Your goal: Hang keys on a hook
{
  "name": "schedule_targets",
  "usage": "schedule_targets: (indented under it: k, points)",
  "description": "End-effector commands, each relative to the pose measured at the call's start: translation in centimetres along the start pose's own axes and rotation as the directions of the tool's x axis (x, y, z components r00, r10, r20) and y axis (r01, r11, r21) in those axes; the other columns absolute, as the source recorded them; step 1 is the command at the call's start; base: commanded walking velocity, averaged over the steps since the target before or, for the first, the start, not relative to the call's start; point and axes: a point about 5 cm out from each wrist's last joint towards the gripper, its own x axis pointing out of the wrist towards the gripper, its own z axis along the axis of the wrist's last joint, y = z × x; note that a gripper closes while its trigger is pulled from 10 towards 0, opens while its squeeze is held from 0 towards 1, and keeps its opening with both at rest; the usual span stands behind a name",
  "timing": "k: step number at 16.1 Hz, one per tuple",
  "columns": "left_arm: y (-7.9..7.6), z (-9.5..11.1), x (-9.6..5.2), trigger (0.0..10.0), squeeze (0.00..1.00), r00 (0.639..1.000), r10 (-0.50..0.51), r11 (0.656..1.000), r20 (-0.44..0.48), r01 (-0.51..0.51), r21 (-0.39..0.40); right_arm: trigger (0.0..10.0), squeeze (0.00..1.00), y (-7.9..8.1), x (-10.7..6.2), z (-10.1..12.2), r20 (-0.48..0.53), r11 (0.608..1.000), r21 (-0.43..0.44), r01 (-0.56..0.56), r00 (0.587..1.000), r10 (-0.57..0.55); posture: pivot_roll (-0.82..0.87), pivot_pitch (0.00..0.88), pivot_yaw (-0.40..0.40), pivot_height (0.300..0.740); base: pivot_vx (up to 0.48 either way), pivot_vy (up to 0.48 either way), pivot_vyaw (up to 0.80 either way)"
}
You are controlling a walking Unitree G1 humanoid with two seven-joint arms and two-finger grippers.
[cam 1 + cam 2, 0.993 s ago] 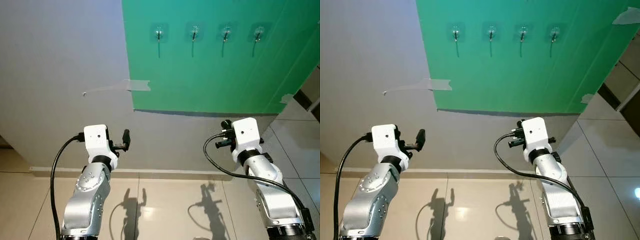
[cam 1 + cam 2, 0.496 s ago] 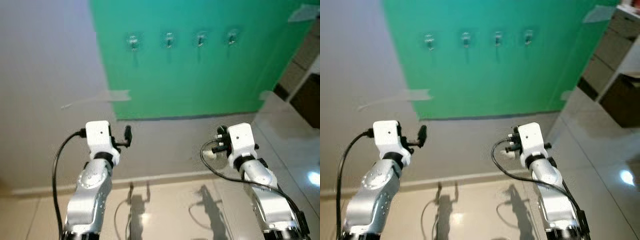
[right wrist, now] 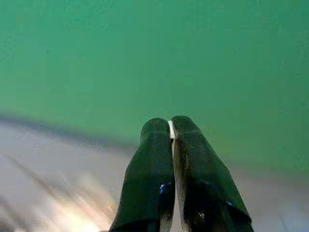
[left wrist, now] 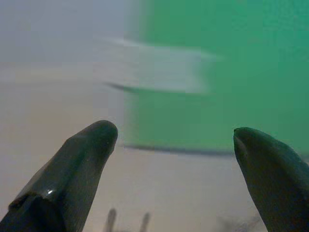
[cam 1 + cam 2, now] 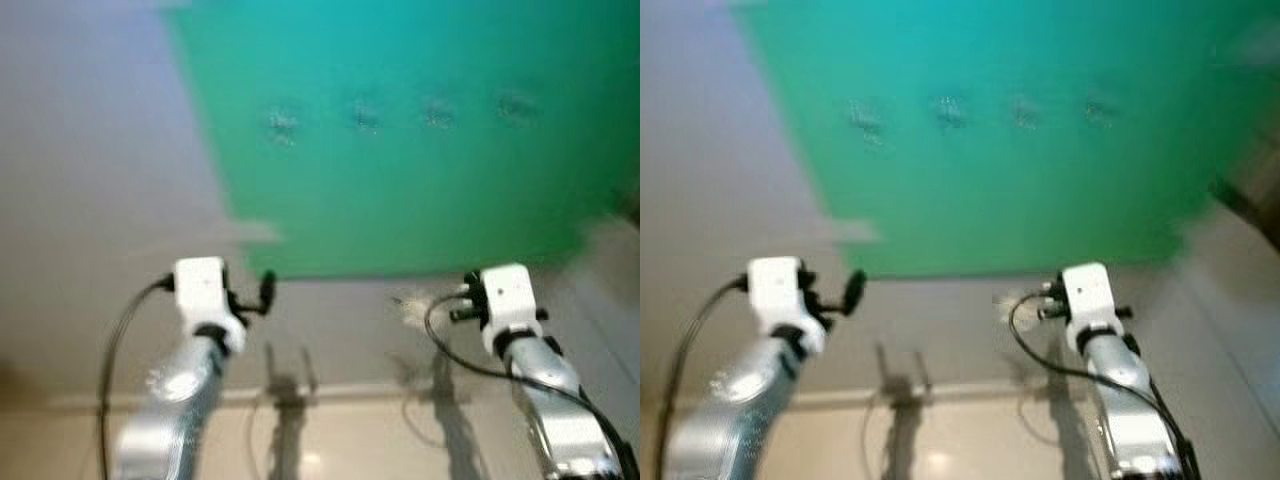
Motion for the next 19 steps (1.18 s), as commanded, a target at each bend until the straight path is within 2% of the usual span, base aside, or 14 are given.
schedule_targets:
  k: [1, 3, 5, 8, 11, 13, 15, 17, 19]
  points:
    - [1.5, -0.8, -0.5, 10.0, 0.0, 0.997, 0.057, 0.998, -0.05, -0.057, -0.003, 0.0, 0.0, 0.8, -0.1, 1.2, 0.044, 0.999, 0.024, -0.024, 0.999, 0.023, -0.21, 0.0, 0.047, 0.736, 0.0, 0.0, 0.0]
    - [1.3, -0.6, -0.7, 10.0, 0.0, 0.997, 0.057, 0.998, -0.044, -0.057, -0.012, 0.0, 0.0, 0.9, -0.9, 0.9, 0.04, 0.999, 0.03, -0.024, 0.999, 0.023, -0.21, 0.0, 0.054, 0.736, 0.0, 0.0, 0.0]
    - [1.0, -0.4, -0.4, 10.0, 0.0, 0.998, 0.045, 0.999, -0.046, -0.046, -0.005, 0.0, 0.0, 1.0, -0.6, 1.5, 0.054, 0.999, 0.016, -0.037, 0.998, 0.036, -0.21, 0.0, 0.059, 0.736, 0.0, 0.0, 0.0]
    - [0.5, -0.5, -0.1, 10.0, 0.0, 0.998, 0.03, 0.999, -0.046, -0.03, -0.012, 0.0, 0.0, -0.3, 0.2, 5.5, 0.172, 1.0, -0.025, -0.018, 0.985, 0.022, -0.22, 0.0, 0.056, 0.736, 0.0, 0.0, 0.0]
    - [0.4, -0.5, -0.1, 10.0, 0.0, 0.999, 0.031, 0.999, -0.044, -0.031, -0.012, 0.0, 0.0, -0.5, 0.5, 7.9, 0.236, 0.998, -0.056, -0.033, 0.971, 0.046, -0.22, 0.0, 0.045, 0.736, 0.0, 0.0, 0.0]
    - [0.3, -0.5, 0.1, 10.0, 0.0, 0.999, 0.036, 0.999, -0.041, -0.036, -0.014, 0.0, 0.0, 0.0, 1.1, 10.3, 0.297, 0.994, -0.077, -0.079, 0.95, 0.099, -0.21, 0.0, 0.038, 0.736, 0.0, 0.0, 0.0]
    - [0.3, -0.7, 0.0, 10.0, 0.0, 0.998, 0.044, 0.999, -0.043, -0.045, -0.019, 0.0, 0.0, 0.2, 1.7, 11.5, 0.311, 0.989, -0.095, -0.111, 0.941, 0.135, -0.21, 0.0, 0.024, 0.736, 0.0, 0.0, 0.0]
    - [0.2, -0.8, 0.0, 10.0, 0.0, 0.998, 0.052, 0.998, -0.04, -0.053, -0.023, 0.0, 0.0, 0.7, 2.9, 12.6, 0.321, 0.975, -0.158, -0.156, 0.926, 0.2, -0.19, 0.0, 0.001, 0.736, 0.0, 0.0, 0.0]
    - [-0.1, -0.9, -0.1, 10.0, 0.0, 0.998, 0.059, 0.998, -0.036, -0.06, -0.034, 0.0, 0.0, 1.0, 4.1, 14.2, 0.344, 0.968, -0.177, -0.178, 0.91, 0.231, -0.18, 0.0, -0.016, 0.736, 0.0, 0.0, 0.0]
